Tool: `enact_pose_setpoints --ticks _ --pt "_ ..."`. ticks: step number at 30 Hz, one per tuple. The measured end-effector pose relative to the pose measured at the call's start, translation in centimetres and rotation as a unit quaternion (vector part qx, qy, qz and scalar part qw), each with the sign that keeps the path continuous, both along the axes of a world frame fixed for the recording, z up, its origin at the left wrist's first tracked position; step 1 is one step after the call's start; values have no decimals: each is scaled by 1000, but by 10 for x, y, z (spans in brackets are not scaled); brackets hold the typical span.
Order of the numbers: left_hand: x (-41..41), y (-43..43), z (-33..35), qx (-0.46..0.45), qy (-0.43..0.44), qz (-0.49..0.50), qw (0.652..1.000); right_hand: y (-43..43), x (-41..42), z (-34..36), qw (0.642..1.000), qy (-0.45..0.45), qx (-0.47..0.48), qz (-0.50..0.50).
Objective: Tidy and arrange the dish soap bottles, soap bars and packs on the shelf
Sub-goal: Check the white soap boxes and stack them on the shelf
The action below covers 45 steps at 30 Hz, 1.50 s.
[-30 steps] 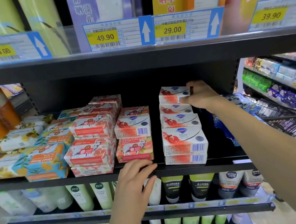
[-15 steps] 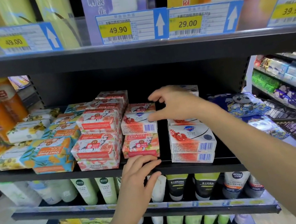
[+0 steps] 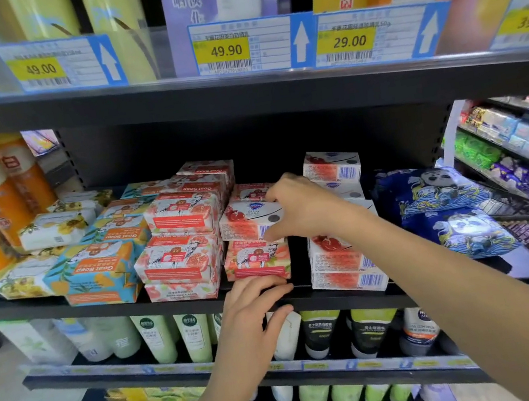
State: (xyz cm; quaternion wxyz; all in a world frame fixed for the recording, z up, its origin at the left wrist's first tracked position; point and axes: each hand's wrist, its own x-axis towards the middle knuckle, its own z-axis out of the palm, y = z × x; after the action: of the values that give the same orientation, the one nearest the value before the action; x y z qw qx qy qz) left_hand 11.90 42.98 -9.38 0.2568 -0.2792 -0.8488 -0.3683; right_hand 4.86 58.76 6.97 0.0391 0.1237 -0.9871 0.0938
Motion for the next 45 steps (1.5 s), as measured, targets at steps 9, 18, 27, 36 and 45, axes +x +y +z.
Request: enact_pose_setpoints --ticks 9,18,27,36,45 --pt "0 0 0 1 1 3 1000 43 9 34 994 38 -101 -30" --pt "-1 1 -2 5 6 7 1000 110 5 27 987 7 -113 -118" --pt "-1 1 -2 4 4 9 1000 121 6 6 982 60 -129 -122" --pt "-1 1 -3 8 0 12 1000 165 43 15 975 106 -108 -164" --pt "2 3 -1 9 -25 16 1000 226 56 13 974 -57 -119 -182"
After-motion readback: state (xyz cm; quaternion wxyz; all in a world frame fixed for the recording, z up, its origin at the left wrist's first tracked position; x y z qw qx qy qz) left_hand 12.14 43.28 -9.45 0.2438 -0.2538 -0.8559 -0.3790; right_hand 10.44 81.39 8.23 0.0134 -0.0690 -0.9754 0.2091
